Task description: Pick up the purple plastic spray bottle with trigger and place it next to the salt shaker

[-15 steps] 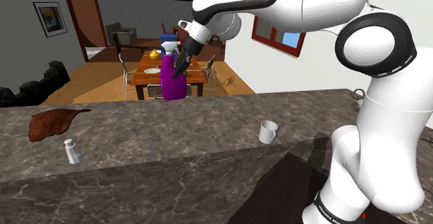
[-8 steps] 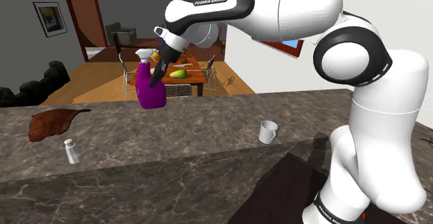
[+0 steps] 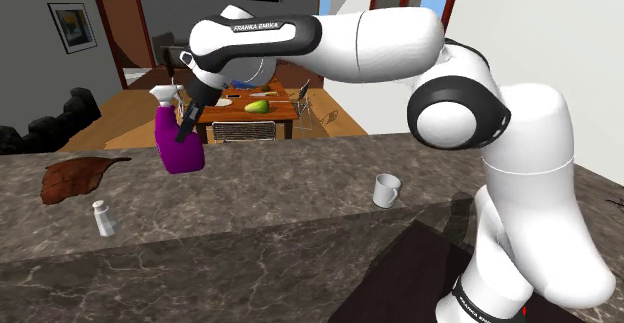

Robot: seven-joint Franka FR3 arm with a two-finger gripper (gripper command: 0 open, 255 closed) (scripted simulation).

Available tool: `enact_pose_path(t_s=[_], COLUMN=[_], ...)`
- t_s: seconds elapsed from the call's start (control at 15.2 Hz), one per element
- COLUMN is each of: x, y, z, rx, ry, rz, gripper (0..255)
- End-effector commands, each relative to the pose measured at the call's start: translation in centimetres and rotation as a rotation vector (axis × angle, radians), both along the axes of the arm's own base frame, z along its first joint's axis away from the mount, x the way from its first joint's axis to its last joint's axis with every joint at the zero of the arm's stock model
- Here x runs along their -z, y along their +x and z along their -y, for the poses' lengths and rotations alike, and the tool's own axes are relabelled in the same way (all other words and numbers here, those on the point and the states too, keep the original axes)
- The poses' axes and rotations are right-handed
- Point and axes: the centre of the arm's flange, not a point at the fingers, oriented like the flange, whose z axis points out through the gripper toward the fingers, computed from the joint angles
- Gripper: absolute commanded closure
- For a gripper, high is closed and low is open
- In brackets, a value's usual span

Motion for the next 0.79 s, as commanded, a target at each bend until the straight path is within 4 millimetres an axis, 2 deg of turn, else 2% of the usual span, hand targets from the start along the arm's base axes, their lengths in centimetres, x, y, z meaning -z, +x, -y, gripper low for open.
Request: enact_pose_path(t_s=[0.0,0.53,0.73], x=[0.5,3.1,4.7], y=[0.7,3.4,3.4], z=[-2.5,-12.2,-12.2], rx=[0.000,0.000,0.000], ry=[0.001,0.001,0.001], rz=[0.000,0.000,0.000], gripper=[255,255,255])
